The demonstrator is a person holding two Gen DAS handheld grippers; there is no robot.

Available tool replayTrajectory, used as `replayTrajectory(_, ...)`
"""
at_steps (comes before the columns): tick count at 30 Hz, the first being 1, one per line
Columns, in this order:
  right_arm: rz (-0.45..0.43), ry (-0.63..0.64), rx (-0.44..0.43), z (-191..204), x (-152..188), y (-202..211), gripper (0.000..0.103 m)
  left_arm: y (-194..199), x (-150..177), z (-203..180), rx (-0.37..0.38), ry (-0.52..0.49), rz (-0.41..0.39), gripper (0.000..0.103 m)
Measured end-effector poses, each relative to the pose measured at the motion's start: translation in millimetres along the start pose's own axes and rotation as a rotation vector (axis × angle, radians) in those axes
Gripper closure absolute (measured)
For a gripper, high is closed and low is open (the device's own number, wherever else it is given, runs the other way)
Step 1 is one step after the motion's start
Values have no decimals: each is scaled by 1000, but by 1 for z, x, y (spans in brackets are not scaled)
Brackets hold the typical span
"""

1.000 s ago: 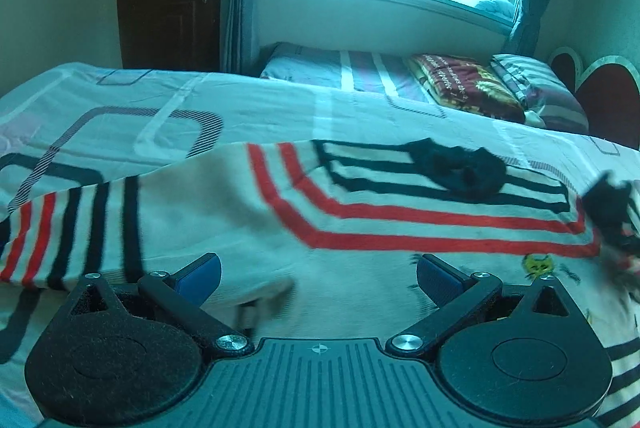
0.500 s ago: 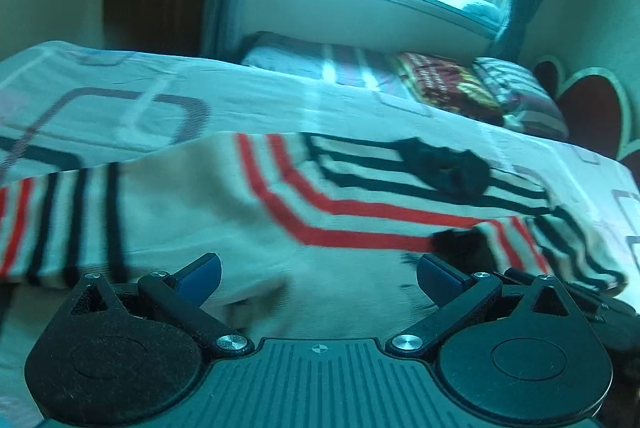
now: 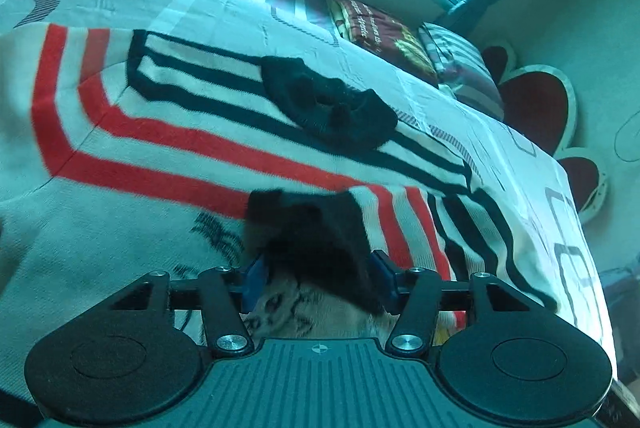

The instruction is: Fold small clothes

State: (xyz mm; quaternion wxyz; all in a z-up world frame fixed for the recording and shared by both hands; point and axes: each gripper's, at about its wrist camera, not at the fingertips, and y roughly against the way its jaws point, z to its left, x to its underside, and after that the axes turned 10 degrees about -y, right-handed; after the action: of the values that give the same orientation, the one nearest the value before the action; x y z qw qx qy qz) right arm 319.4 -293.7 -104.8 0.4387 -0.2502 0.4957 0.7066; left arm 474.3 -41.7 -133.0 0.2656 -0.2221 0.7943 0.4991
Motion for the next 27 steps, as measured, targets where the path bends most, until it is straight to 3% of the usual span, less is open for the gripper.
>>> replayTrajectory(2, 5, -30, 15, -13, -1, 2, 73, -6, -4, -4, -7, -8, -1, 50)
replayTrajectory(3, 7, -44, 22, -19, -2, 2, 73, -11, -6, -6, -24, -27, -1, 61)
replayTrajectory(4, 10, -59, 28, -25, -3, 3, 73, -14, -7, -9, -50, -52, 2, 98)
replayTrajectory(6, 18, -94, 31, -34, -5, 4, 72, -14, -11, -4, -36, -31, 1, 97)
replayTrajectory(9, 23, -149, 21, -45, -8, 4, 68, 9, -19, -2, -60, -84, -61, 97)
replayTrajectory(13, 42, -217, 2, -56, -11, -3, 68, 22, -25, 11, -84, -113, -64, 97)
replayTrajectory(20, 100, -561, -108, -96, -11, -26, 65, 18, -8, 36, -113, -97, -35, 97)
replayTrajectory(27, 101, -847, -207, -132, -7, -43, 64, 22, -3, 39, -122, -90, -72, 97)
